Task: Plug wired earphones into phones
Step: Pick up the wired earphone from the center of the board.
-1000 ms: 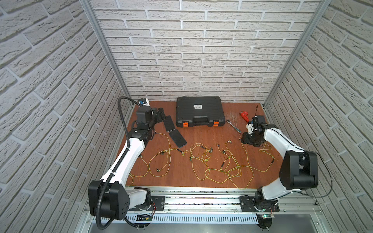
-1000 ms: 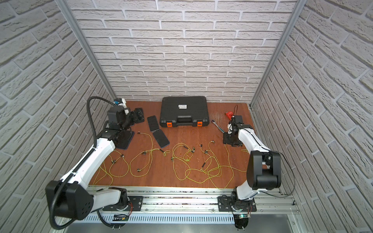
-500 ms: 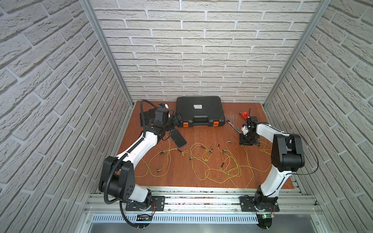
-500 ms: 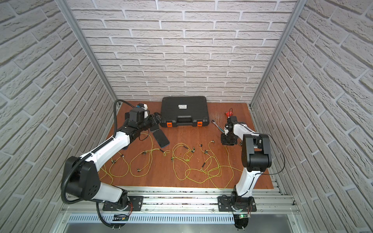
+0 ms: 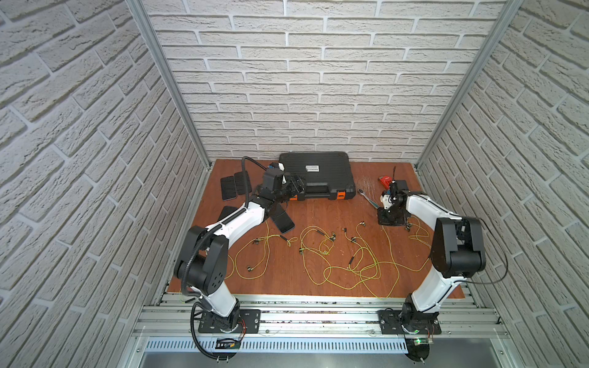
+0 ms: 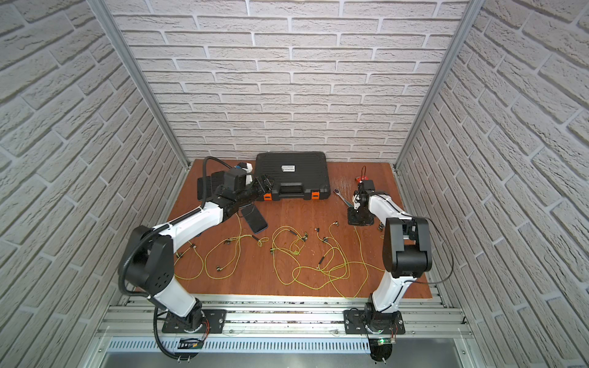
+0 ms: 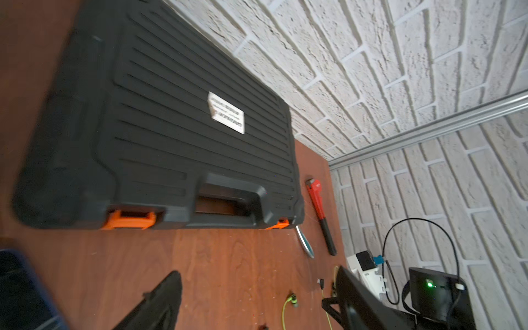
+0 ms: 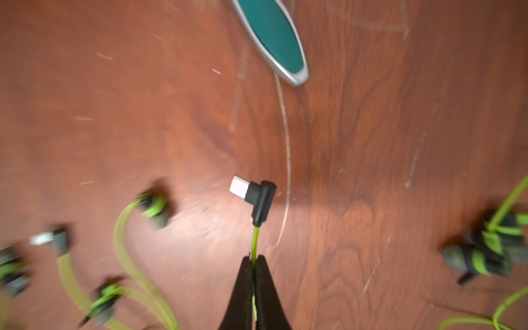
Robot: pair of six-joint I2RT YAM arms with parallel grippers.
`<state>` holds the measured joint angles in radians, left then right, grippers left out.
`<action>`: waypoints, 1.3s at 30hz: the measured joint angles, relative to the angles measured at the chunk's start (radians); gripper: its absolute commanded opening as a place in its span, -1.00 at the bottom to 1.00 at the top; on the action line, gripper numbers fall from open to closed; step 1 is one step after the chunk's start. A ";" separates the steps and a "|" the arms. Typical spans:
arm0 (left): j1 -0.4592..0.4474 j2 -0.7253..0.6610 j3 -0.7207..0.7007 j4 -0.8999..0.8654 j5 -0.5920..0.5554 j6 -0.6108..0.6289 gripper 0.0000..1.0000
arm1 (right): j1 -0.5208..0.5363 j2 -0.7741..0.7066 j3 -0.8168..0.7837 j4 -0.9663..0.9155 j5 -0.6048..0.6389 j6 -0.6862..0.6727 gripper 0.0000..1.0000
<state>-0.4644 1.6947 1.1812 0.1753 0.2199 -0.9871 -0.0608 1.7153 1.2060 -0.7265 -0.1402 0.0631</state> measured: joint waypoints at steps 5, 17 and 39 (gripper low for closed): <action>-0.097 0.185 0.141 0.074 0.062 -0.021 0.45 | 0.037 -0.108 -0.021 -0.010 -0.203 -0.013 -0.89; -0.226 0.412 0.248 0.196 0.237 -0.151 0.24 | 0.110 -0.122 -0.084 0.040 -0.487 0.019 -0.89; -0.265 0.412 0.179 0.327 0.319 -0.249 -0.26 | 0.111 -0.098 -0.084 0.131 -0.489 0.096 -0.89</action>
<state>-0.7292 2.1071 1.3605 0.5022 0.5385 -1.2358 0.0498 1.6176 1.1217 -0.5953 -0.6296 0.1593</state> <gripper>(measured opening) 0.382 0.059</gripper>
